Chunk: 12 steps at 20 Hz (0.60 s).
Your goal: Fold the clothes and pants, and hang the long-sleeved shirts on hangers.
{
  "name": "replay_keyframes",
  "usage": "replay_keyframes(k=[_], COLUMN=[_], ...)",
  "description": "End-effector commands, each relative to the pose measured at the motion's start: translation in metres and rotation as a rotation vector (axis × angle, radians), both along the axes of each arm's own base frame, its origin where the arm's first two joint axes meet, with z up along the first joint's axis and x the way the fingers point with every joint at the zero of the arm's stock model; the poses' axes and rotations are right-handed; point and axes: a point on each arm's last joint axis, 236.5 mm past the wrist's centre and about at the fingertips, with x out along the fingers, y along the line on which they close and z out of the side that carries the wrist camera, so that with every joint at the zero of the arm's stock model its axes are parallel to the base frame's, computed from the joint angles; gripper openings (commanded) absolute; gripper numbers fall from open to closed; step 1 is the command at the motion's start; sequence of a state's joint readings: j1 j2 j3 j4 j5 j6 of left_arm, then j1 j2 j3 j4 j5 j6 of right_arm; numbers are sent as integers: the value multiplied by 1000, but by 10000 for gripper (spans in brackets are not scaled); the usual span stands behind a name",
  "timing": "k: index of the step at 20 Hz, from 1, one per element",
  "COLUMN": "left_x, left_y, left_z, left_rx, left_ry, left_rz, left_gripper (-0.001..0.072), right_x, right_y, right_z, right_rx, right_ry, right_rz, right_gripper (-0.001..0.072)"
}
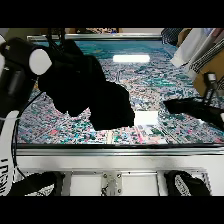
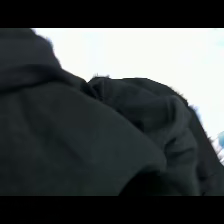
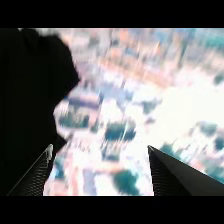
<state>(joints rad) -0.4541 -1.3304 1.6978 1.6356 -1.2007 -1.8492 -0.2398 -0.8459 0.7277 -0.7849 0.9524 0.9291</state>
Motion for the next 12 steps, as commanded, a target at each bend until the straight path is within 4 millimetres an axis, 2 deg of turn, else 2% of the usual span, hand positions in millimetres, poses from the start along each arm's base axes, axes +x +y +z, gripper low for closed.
replay_keyframes(k=[1,3,5,8,9,10,12], left_x=[-1,-8,-12,-15,-15,-15,-16], left_y=[17,19,20,22,22,21,22], left_z=[-69,-88,-99,-105,-105,-105,-105], left_rx=[-20,0,10,17,16,16,17], left_ry=[176,221,244,259,259,258,260], left_rz=[48,50,49,50,50,50,50], left_gripper=[13,13,13,13,13,13,13], right_x=[-27,-24,-16,-17,-18,-19,-14], right_y=[44,84,125,177,188,195,197], right_z=[-87,-114,-133,-146,-149,-152,-145], right_rx=[77,119,180,222,210,189,130], right_ry=[313,373,394,399,391,374,289], right_rz=[111,155,153,209,238,268,351], right_gripper=[656,656,658,658,657,594,43])
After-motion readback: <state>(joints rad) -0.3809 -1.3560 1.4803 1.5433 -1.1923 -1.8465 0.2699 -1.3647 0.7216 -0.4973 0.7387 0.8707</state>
